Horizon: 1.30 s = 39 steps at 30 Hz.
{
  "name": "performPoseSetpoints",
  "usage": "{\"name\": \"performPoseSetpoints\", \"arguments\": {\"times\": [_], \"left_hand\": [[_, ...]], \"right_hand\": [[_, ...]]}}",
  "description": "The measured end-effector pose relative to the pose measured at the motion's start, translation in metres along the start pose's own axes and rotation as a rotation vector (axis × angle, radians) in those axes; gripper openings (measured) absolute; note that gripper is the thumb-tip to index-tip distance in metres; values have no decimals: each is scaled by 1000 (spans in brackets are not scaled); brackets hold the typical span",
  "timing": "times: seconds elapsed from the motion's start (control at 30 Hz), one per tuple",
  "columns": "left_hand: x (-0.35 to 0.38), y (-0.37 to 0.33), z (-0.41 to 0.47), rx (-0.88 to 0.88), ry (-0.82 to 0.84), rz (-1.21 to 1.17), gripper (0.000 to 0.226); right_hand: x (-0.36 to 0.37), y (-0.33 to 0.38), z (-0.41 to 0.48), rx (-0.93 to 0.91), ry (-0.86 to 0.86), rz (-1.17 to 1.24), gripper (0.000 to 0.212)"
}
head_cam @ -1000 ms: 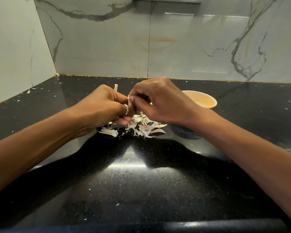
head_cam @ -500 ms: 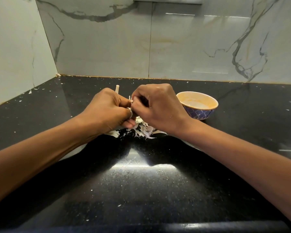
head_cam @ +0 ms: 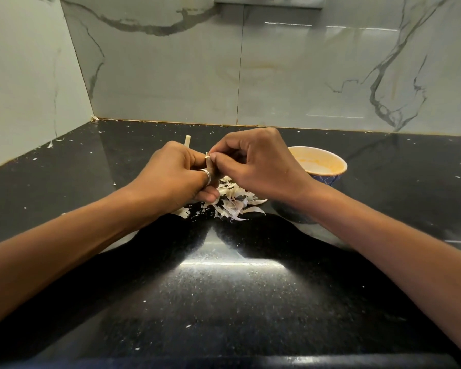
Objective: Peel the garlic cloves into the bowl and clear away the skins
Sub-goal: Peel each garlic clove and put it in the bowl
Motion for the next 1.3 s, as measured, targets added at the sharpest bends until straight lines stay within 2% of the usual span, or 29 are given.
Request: {"name": "performPoseSetpoints", "arguments": {"times": [0.27, 0.43, 0.53, 0.67, 0.9, 1.0, 1.1, 1.3], "left_hand": [[0, -1, 0, 31, 26, 134, 30], [0, -3, -3, 59, 48, 204, 22], [0, -7, -5, 79, 35, 267, 25], [0, -9, -8, 104, 15, 327, 36], [2, -10, -11, 137, -34, 358, 29], [1, -11, -10, 122, -52, 319, 29], [-3, -9, -8, 86, -73, 223, 24], [-3, -6, -5, 16, -36, 29, 18]], "right_hand": [[1, 4, 1, -72, 61, -47, 13], [3, 6, 1, -105, 104, -84, 13], [4, 3, 0, -87, 115, -81, 15], [8, 1, -2, -52, 83, -82, 16], [11, 2, -5, -10, -23, -119, 15], [9, -5, -4, 89, -51, -54, 14], [6, -16, -4, 234, -59, 112, 13], [4, -25, -4, 299, -55, 226, 10]]}}
Point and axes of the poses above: each hand's wrist, its own z-axis towards the middle knuckle, its own x-axis out of the palm, y = z × x, the point moved 6 cm from there along z, towards the middle knuckle, and after that the axes turned 8 degrees about -x, right-handed, at the moved point
